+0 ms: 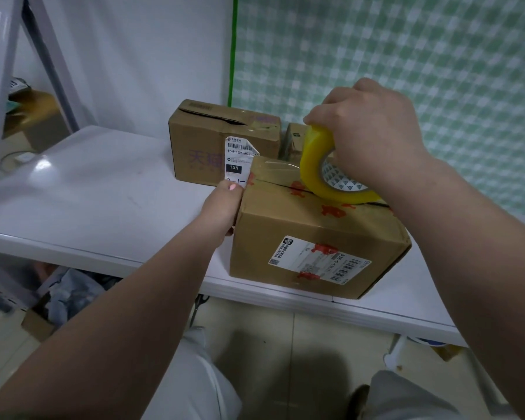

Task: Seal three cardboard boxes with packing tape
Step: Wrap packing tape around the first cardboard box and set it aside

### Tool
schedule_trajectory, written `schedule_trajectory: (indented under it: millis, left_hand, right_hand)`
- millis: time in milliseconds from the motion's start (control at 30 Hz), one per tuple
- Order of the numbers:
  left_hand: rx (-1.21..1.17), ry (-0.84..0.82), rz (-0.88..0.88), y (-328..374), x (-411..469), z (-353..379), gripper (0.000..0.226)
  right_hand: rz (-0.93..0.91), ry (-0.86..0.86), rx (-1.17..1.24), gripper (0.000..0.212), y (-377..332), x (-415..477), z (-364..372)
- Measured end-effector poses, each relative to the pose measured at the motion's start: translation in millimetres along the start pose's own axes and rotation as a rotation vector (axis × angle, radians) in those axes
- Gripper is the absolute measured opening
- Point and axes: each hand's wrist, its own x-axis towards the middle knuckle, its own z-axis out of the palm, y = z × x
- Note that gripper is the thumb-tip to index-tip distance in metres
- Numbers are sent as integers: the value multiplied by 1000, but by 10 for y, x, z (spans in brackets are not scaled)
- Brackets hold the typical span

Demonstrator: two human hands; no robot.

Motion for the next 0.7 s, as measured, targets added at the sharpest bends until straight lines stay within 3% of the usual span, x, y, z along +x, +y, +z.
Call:
schedule_trajectory:
  millis: [133,267,400,600,700]
  left_hand:
    - [316,33,-1,-218,69,-75,12]
    - [809,58,20,-574,116,-157,30]
    - [1067,149,43,-705,84,-162,31]
    - [1055,142,141,-577,118,-228,33]
    - [460,266,321,-192,17,-237,33]
  right_hand:
    - [14,2,-2,47,2,-3,-7]
    - [34,13,8,45,5,-11,9]
    - [44,31,11,43,-3,-13,10]
    - [60,36,17,40,-9,-20,16]
    - [64,79,27,39,-2,-32,35]
